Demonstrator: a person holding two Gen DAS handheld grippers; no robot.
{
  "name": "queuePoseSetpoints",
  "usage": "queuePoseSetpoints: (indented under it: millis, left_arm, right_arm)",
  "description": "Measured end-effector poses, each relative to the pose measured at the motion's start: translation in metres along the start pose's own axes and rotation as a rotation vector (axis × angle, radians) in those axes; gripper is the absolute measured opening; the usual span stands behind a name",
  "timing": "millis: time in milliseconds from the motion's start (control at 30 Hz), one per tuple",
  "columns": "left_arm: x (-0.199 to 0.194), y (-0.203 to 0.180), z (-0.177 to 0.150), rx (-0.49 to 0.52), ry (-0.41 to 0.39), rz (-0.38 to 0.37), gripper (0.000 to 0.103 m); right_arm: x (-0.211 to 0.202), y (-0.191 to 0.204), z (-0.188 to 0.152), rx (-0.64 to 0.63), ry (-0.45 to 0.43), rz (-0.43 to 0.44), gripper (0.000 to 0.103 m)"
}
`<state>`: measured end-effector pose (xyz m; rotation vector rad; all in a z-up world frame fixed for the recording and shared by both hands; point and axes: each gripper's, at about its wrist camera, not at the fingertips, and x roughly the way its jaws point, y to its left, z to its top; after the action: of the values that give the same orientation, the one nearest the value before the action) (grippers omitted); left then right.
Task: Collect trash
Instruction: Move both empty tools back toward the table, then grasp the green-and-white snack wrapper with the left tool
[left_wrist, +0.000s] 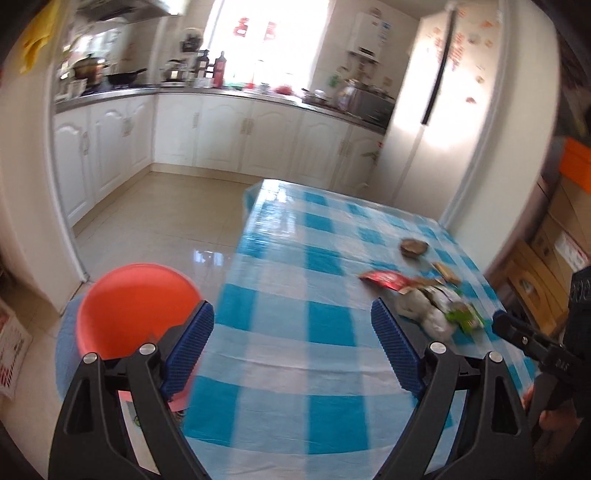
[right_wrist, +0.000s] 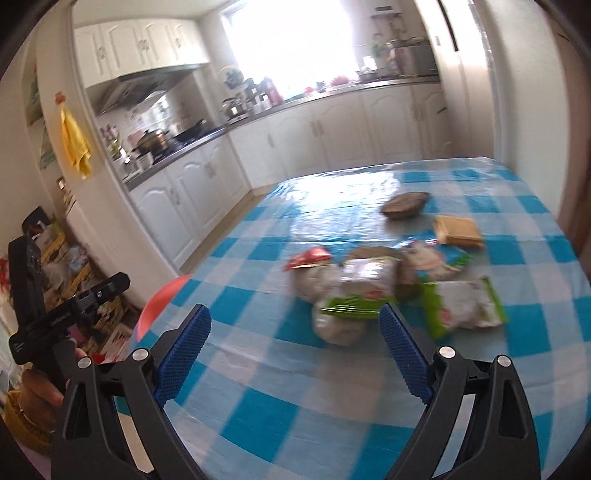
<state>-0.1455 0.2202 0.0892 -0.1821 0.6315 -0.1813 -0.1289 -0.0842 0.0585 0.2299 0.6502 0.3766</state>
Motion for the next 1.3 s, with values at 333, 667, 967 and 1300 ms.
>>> queuePoseSetpoints:
  millis: [333, 667, 967, 1300]
  left_arm:
    - [0.045, -0.115, 0.0, 0.147, 0.152, -0.213, 0.088]
    - [0.09, -0.188, -0.009, 0.263, 0.226, -0.229, 0.088]
    - [0.125, -0.204, -0.007, 0.286, 0.237, -0.194, 0.088]
    - [0.145, -0.201, -0.012, 0.28, 0.235, -0.15, 0.068]
  right_arm:
    - [-0.035, -0.092, -0.014, 0.203, -0.033, -0.095, 0.096]
    - [-0.042, -0.171, -0.017, 0.385, 0.038, -0.162, 0.096]
    - [0.002, -0.182, 0.032, 0.319, 0.107, -0.167, 0.096]
    - [0.076, -0.173, 0.073, 0.21, 0.187, -0.194, 0.096]
